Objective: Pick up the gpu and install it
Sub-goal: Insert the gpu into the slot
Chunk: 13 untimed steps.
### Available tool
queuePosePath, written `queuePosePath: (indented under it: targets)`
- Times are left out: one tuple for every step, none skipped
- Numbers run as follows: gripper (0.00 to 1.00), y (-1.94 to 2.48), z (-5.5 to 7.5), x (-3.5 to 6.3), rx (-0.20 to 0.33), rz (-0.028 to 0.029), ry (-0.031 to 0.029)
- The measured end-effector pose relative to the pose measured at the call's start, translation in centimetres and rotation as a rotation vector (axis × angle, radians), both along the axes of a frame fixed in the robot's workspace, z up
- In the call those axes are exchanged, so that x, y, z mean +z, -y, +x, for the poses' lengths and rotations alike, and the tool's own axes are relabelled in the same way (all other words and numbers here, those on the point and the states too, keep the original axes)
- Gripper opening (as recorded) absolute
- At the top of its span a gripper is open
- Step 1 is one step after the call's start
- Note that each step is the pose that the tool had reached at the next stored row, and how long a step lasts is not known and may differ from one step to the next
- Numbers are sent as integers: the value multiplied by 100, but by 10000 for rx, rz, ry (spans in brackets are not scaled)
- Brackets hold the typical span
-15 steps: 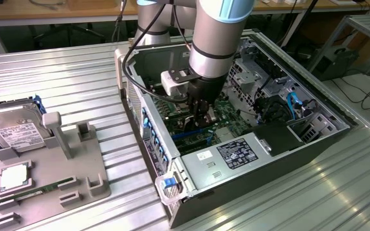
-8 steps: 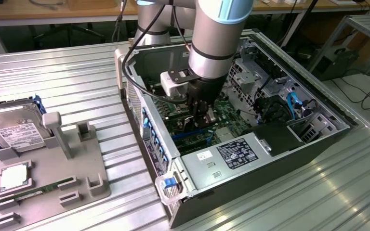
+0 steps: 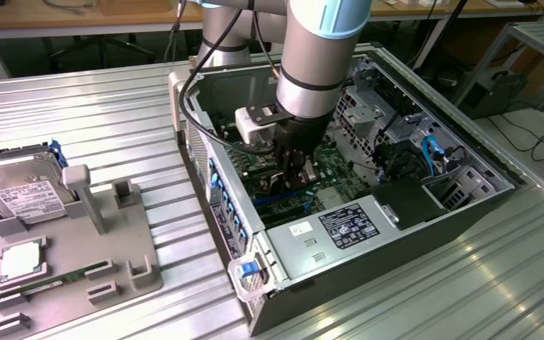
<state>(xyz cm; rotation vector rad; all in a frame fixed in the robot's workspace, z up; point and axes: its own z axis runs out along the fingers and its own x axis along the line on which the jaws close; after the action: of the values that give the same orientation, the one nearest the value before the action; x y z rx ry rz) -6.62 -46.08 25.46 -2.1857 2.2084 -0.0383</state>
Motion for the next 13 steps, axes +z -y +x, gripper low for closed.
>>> queuePosePath:
  targets:
    - [27, 0, 0, -1, 0, -1, -1]
    - [27, 0, 0, -1, 0, -1, -1]
    - [27, 0, 0, -2, 0, -1, -1]
    - [27, 0, -1, -3, 0, 1, -1]
    - [27, 0, 1, -3, 0, 3, 0]
    - [27, 0, 3, -4, -1, 4, 0]
    - [27, 0, 5, -5, -1, 5, 0]
    - [27, 0, 5, -5, -2, 6, -1]
    - [27, 0, 5, -5, -1, 6, 0]
    - [27, 0, 6, -6, 0, 7, 0]
    - [27, 0, 6, -6, 0, 8, 0]
    - [27, -2, 6, -8, 0, 10, 1]
    - [27, -2, 6, -8, 1, 10, 1]
